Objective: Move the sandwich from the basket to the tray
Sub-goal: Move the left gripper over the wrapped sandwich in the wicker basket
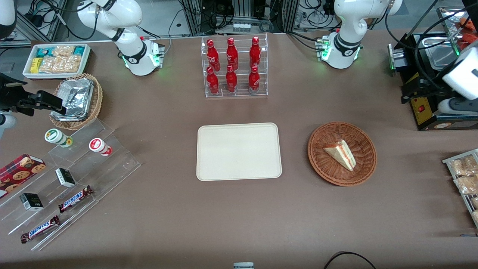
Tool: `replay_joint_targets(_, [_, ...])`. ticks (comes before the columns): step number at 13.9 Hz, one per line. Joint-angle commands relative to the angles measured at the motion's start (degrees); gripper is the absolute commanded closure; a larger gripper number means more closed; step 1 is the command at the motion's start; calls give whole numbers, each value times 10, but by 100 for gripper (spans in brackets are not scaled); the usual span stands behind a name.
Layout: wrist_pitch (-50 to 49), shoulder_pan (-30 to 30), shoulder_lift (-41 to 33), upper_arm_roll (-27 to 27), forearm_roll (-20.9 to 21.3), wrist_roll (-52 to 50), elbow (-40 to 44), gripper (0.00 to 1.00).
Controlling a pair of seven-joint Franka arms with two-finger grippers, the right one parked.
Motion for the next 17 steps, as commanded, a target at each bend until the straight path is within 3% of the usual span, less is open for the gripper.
replay_joint_targets(1, [0,-9,0,1,-1,-7,1,0])
replay_joint_targets(8, [4,-4,44,3,-3,-6,-25,0])
replay_joint_targets(12, [68,-9,40,3,1,-12,-120,0])
replay_joint_targets(17, [213,-39,39,1,8,-106,-246,0])
